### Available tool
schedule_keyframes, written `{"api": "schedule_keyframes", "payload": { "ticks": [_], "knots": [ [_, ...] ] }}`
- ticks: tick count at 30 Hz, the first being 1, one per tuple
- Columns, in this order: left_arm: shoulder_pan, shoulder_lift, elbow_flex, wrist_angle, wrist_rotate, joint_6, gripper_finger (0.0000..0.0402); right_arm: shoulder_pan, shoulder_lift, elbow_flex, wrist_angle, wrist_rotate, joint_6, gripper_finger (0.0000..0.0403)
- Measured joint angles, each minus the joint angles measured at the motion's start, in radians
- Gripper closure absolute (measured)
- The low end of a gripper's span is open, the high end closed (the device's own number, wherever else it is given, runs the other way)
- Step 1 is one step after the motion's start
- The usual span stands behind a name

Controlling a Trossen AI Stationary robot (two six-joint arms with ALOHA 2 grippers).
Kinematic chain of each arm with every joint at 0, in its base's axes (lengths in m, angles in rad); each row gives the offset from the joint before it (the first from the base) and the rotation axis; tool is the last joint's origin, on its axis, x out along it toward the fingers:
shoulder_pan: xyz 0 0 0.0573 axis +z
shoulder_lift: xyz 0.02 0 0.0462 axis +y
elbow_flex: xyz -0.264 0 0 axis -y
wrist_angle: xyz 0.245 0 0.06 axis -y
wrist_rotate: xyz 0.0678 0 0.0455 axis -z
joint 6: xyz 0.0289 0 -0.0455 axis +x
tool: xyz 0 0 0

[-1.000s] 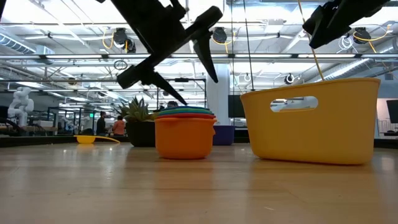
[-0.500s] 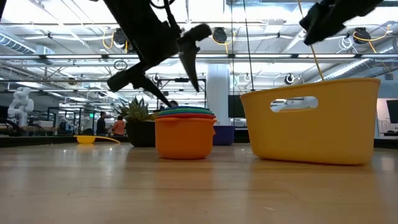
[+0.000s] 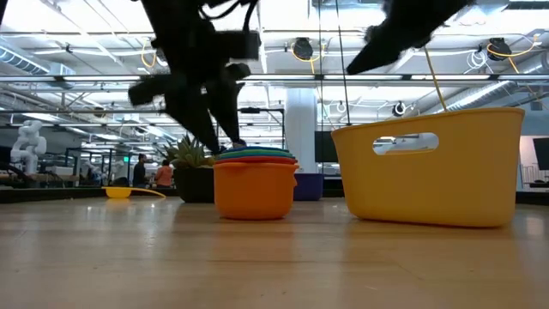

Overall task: Nest measuring cups in basket
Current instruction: Stack the measuring cups on the orange measuring cup

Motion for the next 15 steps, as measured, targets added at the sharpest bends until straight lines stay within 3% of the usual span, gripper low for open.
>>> {"api": "schedule_keyframes", "payload": {
  "ticks": [3,9,12,15],
  "knots": [
    [0.022,-0.044,0.0,0.026,0.089,-0.14,0.018,-0.066,0.058,0.001,0.048,-0.074,-0.031,0.0234],
    [0.058,-0.099,0.0,-0.027,0.098,-0.299,0.0225,-0.154,0.182,0.03,0.103,-0.187,-0.123,0.0249],
    [0.072,-0.099,0.0,-0.048,0.098,-0.368,0.0249,-0.165,0.238,0.06,0.099,-0.198,-0.194,0.0295],
    [0.075,-0.099,-0.001,-0.052,0.096,-0.433,0.028,-0.17,0.266,0.081,0.098,-0.217,-0.247,0.037]
  ]
}}
